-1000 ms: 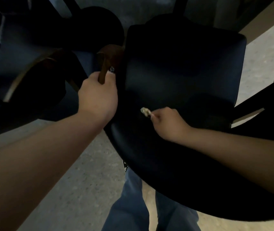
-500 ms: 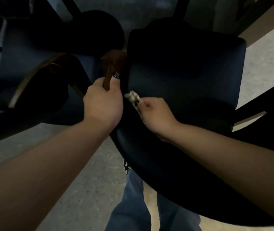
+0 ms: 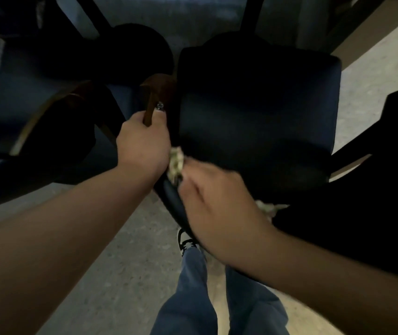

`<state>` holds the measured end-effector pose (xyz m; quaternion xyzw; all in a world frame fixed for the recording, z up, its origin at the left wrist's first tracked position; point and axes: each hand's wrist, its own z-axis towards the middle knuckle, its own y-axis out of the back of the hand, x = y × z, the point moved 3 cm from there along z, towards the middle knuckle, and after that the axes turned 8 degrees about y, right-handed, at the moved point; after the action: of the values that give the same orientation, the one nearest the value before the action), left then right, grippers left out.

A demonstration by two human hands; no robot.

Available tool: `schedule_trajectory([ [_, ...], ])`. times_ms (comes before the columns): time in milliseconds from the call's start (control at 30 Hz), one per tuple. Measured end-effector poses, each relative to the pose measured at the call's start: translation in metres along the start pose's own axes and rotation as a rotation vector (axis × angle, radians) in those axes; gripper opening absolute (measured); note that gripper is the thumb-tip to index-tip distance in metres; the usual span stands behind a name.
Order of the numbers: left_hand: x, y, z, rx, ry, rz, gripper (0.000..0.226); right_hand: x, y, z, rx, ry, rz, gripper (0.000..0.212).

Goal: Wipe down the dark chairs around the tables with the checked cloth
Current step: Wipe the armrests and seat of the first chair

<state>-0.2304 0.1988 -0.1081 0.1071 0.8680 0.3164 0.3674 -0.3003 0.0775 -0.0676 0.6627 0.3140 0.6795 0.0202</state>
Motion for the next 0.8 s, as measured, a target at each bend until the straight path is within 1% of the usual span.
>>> schedule_trajectory([
  [33, 0.0, 0.0, 0.0, 0.004, 0.001, -0.006, 0.03, 0.002, 0.0, -0.012, 0.009, 0.026, -0.019, 0.029],
  [67, 0.0, 0.001, -0.001, 0.008, 0.0, -0.004, 0.031, -0.003, 0.002, -0.018, 0.006, 0.043, -0.074, 0.034],
  [100, 0.0, 0.0, -0.001, 0.012, -0.001, 0.003, 0.031, -0.014, 0.005, -0.021, 0.008, 0.043, -0.136, 0.037],
  [133, -0.001, 0.001, -0.001, 0.011, -0.002, 0.007, 0.032, -0.028, 0.01, -0.021, 0.033, 0.0, -0.185, 0.035],
  [167, -0.002, 0.001, -0.001, 0.007, -0.007, 0.008, 0.032, -0.043, 0.016, -0.02, 0.102, -0.081, -0.213, 0.03],
  [233, -0.002, 0.001, -0.003, 0.006, -0.012, 0.018, 0.032, -0.076, 0.027, -0.025, 0.339, -0.261, -0.301, 0.025],
  [300, -0.003, 0.002, -0.004, 0.017, -0.006, 0.014, 0.032, -0.107, 0.042, -0.032, 0.525, -0.391, -0.413, 0.024],
  [333, -0.003, 0.002, -0.004, 0.025, -0.003, 0.01, 0.031, -0.117, 0.047, -0.034, 0.584, -0.436, -0.457, 0.023],
  [367, -0.003, 0.002, -0.004, 0.03, -0.002, 0.008, 0.03, -0.125, 0.051, -0.035, 0.604, -0.481, -0.464, 0.024],
  [433, -0.004, 0.003, -0.005, 0.038, 0.005, -0.004, 0.029, -0.13, 0.049, -0.03, 0.561, -0.568, -0.415, 0.025],
  [467, -0.004, 0.003, -0.005, 0.043, 0.009, -0.013, 0.03, -0.126, 0.043, -0.024, 0.519, -0.58, -0.392, 0.025],
  [533, -0.004, 0.003, -0.006, 0.052, 0.015, -0.026, 0.031, -0.107, 0.026, -0.011, 0.418, -0.531, -0.335, 0.025],
  [600, -0.004, 0.003, -0.006, 0.056, 0.023, -0.035, 0.032, -0.085, 0.01, 0.003, 0.318, -0.436, -0.237, 0.027],
  [667, -0.003, 0.003, -0.004, 0.047, 0.033, -0.038, 0.033, -0.077, 0.002, 0.018, 0.198, -0.416, -0.13, 0.033],
  [767, -0.004, 0.002, -0.004, 0.042, 0.042, -0.047, 0.041, -0.099, -0.013, 0.049, -0.042, -0.54, 0.153, 0.04],
  [800, -0.004, 0.001, -0.004, 0.034, 0.041, -0.039, 0.044, -0.111, -0.022, 0.066, -0.077, -0.573, 0.208, 0.039],
])
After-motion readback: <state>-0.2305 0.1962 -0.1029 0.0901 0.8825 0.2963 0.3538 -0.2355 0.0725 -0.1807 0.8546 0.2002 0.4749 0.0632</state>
